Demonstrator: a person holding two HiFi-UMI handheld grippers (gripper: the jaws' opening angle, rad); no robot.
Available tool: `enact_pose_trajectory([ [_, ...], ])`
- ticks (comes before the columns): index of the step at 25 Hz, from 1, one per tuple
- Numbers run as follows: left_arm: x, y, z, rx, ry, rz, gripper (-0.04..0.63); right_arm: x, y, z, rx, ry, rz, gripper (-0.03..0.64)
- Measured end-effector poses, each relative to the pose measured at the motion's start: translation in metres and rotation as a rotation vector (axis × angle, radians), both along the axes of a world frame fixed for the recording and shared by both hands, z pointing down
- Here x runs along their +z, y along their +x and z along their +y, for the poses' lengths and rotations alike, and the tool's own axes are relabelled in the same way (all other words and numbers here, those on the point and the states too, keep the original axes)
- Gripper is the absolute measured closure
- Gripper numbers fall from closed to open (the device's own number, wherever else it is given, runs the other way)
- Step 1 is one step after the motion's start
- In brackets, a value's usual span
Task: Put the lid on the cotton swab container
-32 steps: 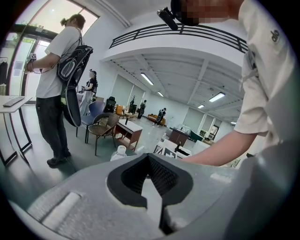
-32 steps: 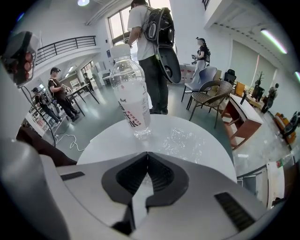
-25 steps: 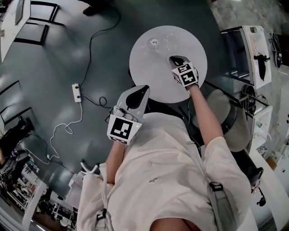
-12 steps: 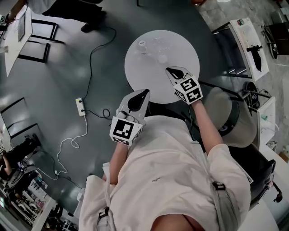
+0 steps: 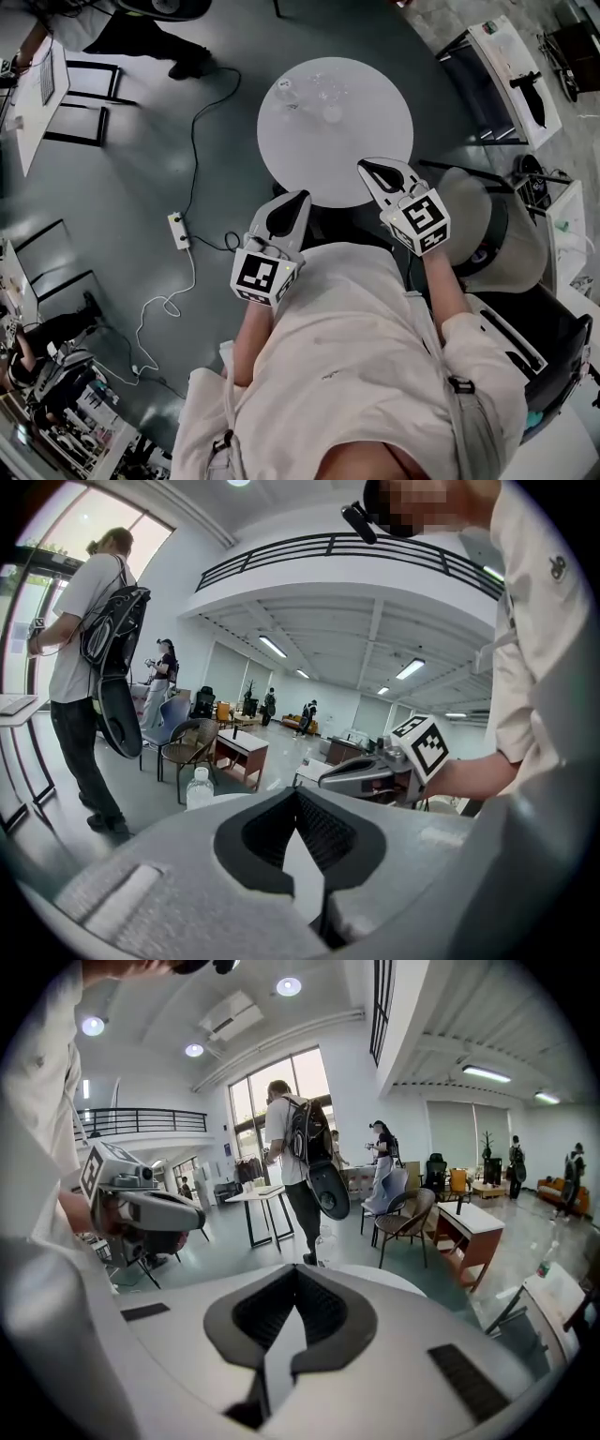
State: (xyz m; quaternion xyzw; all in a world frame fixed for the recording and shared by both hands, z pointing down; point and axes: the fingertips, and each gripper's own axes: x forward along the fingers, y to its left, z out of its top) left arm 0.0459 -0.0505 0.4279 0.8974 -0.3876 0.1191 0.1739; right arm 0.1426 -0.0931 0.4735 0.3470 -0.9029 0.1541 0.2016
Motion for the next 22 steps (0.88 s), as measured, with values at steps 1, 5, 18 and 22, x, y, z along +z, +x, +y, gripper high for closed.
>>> enact_pose_trajectory([
  [1,-0.001,-0.001,0.0,0.002,0.003,0.002,0.586,-0.005,0.001,0.004,0.013,0.006,0.004,0.609],
  [5,-0.01,-0.011,-0.002,0.032,0.027,0.006,0.586,-0.027,-0.005,0.015,0.09,0.018,-0.025,0.609],
  [18,-0.015,-0.127,0.025,0.183,0.056,0.009,0.586,-0.055,-0.104,0.059,0.294,0.061,-0.055,0.609],
  [22,-0.015,-0.154,0.033,0.223,0.06,0.032,0.586,-0.07,-0.129,0.08,0.355,0.104,-0.066,0.609],
])
